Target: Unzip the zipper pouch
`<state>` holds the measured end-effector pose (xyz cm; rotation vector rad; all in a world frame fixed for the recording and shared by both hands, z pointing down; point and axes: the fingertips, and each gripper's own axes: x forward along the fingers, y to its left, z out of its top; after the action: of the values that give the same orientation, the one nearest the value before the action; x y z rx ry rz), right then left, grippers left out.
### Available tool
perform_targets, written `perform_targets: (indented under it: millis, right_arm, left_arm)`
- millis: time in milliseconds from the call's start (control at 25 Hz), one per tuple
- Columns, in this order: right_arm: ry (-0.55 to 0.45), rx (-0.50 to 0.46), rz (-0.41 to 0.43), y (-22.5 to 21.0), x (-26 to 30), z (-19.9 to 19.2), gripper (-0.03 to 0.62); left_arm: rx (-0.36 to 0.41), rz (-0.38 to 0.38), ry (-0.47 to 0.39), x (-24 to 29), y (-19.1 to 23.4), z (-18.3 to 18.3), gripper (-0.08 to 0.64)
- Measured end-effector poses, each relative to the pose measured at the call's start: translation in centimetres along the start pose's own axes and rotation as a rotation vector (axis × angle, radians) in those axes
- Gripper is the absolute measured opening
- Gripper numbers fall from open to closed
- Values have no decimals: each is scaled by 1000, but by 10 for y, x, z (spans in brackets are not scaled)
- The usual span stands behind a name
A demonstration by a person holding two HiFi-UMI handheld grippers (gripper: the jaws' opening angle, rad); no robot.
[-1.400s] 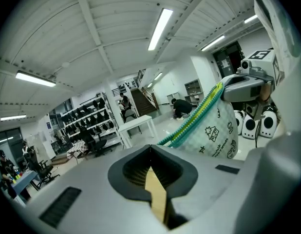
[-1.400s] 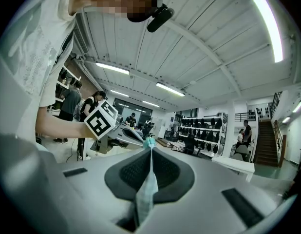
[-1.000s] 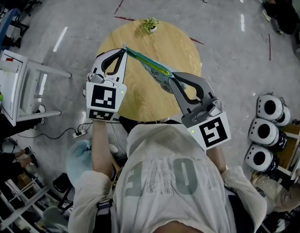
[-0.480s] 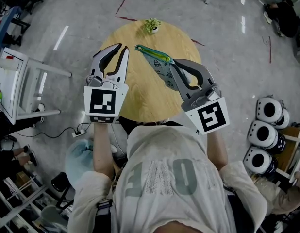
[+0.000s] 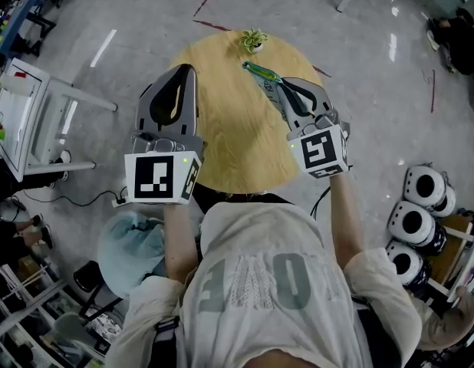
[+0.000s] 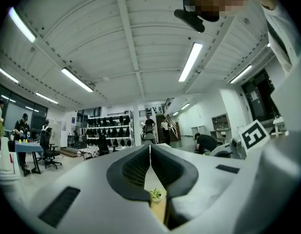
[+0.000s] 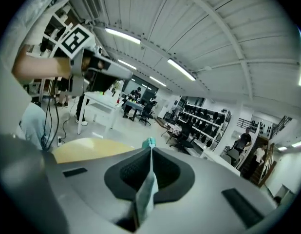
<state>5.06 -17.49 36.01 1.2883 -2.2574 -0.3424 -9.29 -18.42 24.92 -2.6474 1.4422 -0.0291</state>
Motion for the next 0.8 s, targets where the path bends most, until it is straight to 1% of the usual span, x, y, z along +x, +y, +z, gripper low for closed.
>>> perform_targets:
  millis: [80, 160, 320, 400, 480, 640, 800]
  right_arm:
    - [44, -64, 10, 4, 13, -12, 32]
    - [84, -125, 26, 11, 26, -24, 32]
    - [148, -232, 78, 33, 45, -46, 32]
    - [169, -257, 108, 47, 52, -54, 32]
    - [183, -253, 141, 64, 58, -63, 32]
    - [209, -182, 199, 94, 61, -83, 32]
    - [218, -158, 253, 123, 62, -90, 32]
  left_arm:
    - [-3, 13, -24, -6, 0, 3, 29]
    - [-8, 24, -26, -11, 1, 0, 29]
    - [-9, 43, 15, -19, 0, -16, 29]
    - [-6, 55, 32, -23, 1, -21, 29]
    - [-2, 69, 43, -28, 4, -25, 29]
    - [4, 92, 62, -37, 6, -29, 29]
    - [5, 117, 72, -46, 15, -32, 29]
